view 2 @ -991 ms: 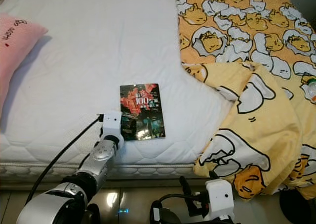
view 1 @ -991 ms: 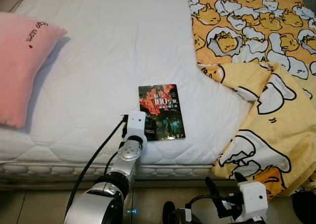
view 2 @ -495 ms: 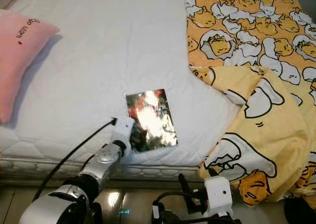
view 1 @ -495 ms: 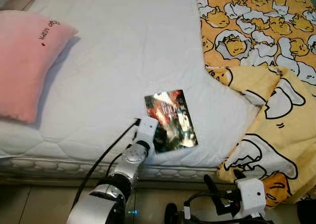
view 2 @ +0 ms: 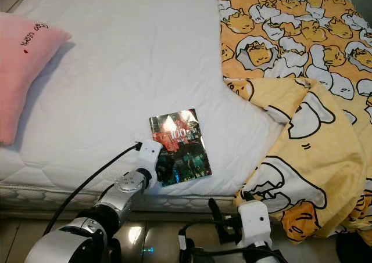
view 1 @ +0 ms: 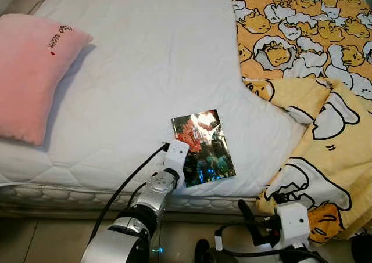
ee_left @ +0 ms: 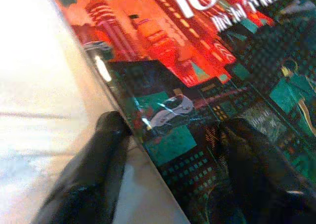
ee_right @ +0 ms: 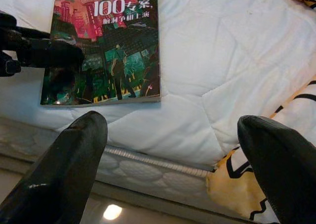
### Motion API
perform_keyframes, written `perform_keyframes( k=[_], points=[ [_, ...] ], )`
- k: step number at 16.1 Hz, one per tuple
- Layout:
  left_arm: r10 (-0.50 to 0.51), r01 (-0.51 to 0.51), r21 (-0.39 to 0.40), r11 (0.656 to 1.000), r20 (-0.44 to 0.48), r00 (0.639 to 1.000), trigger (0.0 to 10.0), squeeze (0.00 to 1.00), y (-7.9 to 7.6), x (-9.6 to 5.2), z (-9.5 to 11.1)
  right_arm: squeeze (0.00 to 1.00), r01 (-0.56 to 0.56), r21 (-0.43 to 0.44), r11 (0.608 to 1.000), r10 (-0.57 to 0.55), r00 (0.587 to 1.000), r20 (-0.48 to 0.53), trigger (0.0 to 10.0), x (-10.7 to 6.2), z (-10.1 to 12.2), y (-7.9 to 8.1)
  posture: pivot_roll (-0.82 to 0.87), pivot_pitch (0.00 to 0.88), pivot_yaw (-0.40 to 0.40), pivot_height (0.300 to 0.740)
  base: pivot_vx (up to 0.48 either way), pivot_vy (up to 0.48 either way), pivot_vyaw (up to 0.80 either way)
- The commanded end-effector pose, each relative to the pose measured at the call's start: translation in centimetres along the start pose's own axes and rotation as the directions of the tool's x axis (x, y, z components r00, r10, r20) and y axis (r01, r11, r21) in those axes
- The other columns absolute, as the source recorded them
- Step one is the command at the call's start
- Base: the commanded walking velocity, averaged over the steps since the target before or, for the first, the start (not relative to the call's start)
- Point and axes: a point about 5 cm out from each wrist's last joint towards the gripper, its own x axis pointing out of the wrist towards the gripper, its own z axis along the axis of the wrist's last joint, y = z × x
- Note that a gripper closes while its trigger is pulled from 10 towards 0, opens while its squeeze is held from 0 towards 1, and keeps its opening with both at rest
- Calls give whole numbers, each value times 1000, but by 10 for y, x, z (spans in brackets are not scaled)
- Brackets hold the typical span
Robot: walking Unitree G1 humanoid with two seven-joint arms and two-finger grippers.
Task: Clean up the room
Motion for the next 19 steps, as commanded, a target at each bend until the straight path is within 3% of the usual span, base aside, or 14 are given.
perform_keyframes(
  k=[1, 3, 5, 7, 10, 11, 12, 19],
  points=[
    [-59, 46, -74, 996, -194, 979, 0, 0, -17, -9, -44, 0, 19, -6, 1000, -19, 999, -51, 10000, -5, -9, -4, -177, 304, -116, 740, 0, 0, 0],
    [-65, 44, -136, 990, -159, 985, 0, 0, -17, -7, -38, 0, 19, -4, 1000, -19, 999, -51, 10000, -3, -9, -4, -176, 303, -114, 740, 0, 0, 0],
    [-52, 18, -339, 940, -91, 994, 0, 0, -12, -5, -28, 0, 21, -4, 1000, -21, 999, -48, 10000, -2, -8, -4, -179, 302, -112, 740, 0, 0, 0],
    [-64, 39, -358, 933, -57, 996, 0, 0, -11, -3, -22, 0, 23, -4, 1000, -23, 999, -47, 10000, -1, -8, -5, -175, 301, -112, 740, 0, 0, 0],
    [-68, 84, -471, 878, 51, 996, 0, 0, -5, 1, 0, 0, 19, -10, 1000, -19, 999, -42, 10000, 3, -8, -4, -171, 294, -108, 740, 0, 0, 0],
    [-64, 117, -510, 852, 120, 991, 0, 0, 4, 2, 15, 0, 21, -8, 1000, -21, 999, -39, 10000, 5, -8, -4, -153, 289, -101, 740, 0, 0, 0],
    [-64, 143, -523, 840, 166, 984, 0, 0, 11, 3, 25, 0, 23, -6, 1000, -23, 999, -37, 10000, 7, -8, -4, -148, 287, -98, 740, 0, 0, 0],
    [-98, 258, -458, 851, 344, 934, 0, 0, 35, -3, 56, 0, 38, -4, 999, -38, 999, 13, 10000, 37, -4, -10, -55, 184, -48, 740, 0, 0, 0]
  ],
)
